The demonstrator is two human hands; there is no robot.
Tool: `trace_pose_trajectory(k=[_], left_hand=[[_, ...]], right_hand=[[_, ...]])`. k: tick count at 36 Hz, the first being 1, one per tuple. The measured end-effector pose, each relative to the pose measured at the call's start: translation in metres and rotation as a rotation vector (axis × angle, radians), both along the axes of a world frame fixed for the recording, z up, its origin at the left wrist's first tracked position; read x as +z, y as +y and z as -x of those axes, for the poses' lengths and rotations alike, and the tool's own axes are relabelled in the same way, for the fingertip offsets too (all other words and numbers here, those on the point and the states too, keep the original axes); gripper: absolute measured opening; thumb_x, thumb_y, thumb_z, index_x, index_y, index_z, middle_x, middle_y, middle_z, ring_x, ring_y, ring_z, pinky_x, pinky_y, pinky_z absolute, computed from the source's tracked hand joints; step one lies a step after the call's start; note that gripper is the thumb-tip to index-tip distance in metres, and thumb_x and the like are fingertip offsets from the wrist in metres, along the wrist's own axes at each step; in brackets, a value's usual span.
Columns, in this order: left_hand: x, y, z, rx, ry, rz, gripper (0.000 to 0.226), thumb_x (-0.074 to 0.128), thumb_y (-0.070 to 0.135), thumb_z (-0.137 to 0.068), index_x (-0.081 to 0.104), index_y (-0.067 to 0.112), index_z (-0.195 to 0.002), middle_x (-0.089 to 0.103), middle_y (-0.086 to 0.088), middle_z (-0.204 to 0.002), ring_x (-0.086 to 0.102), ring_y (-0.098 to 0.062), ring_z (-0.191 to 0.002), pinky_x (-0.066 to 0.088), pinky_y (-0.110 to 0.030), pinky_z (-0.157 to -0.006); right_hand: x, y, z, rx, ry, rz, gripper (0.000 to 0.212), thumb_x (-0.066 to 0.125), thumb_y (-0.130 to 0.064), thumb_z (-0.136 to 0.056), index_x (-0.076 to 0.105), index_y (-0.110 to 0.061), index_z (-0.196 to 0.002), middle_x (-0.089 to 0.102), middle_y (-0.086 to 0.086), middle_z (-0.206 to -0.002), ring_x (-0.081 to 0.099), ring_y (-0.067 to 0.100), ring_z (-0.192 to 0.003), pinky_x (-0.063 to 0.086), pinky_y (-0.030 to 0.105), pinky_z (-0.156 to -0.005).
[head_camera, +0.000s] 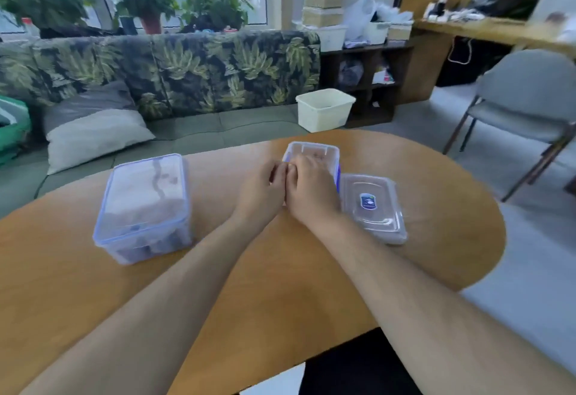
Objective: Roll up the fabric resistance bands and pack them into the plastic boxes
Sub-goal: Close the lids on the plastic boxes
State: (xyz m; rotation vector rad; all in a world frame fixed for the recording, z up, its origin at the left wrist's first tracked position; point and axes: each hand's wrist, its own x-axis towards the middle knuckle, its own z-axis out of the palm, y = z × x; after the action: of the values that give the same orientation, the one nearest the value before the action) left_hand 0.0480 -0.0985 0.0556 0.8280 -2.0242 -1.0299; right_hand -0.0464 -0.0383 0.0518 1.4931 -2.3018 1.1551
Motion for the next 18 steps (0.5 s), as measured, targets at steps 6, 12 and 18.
trace_pose_trajectory(k=[6,12,18], left_hand=[[-0.024,0.069,0.079,-0.135,-0.066,-0.162,0.033,0.049,0.018,-0.1,0.059,0.014,-0.069,0.059,0.001,-0.062,0.05,-0.01,-0.061,0.037,-0.026,-0.057],[-0.06,0.093,0.119,-0.101,-0.35,-0.171,0.035,0.048,0.042,-0.09,0.073,0.021,-0.103,0.071,-0.005,-0.101,0.063,-0.025,-0.103,0.051,-0.039,-0.093],[-0.062,0.098,0.13,-0.022,-0.368,-0.245,0.048,0.055,0.025,-0.097,0.051,0.009,-0.142,0.058,-0.011,-0.139,0.05,-0.032,-0.131,0.043,-0.044,-0.108]], right_hand=[[-0.033,0.082,0.068,-0.261,-0.143,-0.022,0.021,0.053,-0.025,-0.097,0.06,-0.011,-0.083,0.065,0.012,-0.092,0.058,0.033,-0.09,0.041,0.04,-0.075],[-0.059,0.121,0.107,-0.524,-0.249,-0.351,0.049,0.056,-0.053,-0.091,0.064,-0.011,-0.116,0.062,0.014,-0.121,0.051,0.036,-0.119,0.041,0.042,-0.103],[-0.067,0.125,0.117,-0.525,-0.42,-0.354,0.047,0.059,-0.034,-0.095,0.055,-0.009,-0.135,0.058,0.015,-0.133,0.044,0.036,-0.13,0.039,0.04,-0.106]])
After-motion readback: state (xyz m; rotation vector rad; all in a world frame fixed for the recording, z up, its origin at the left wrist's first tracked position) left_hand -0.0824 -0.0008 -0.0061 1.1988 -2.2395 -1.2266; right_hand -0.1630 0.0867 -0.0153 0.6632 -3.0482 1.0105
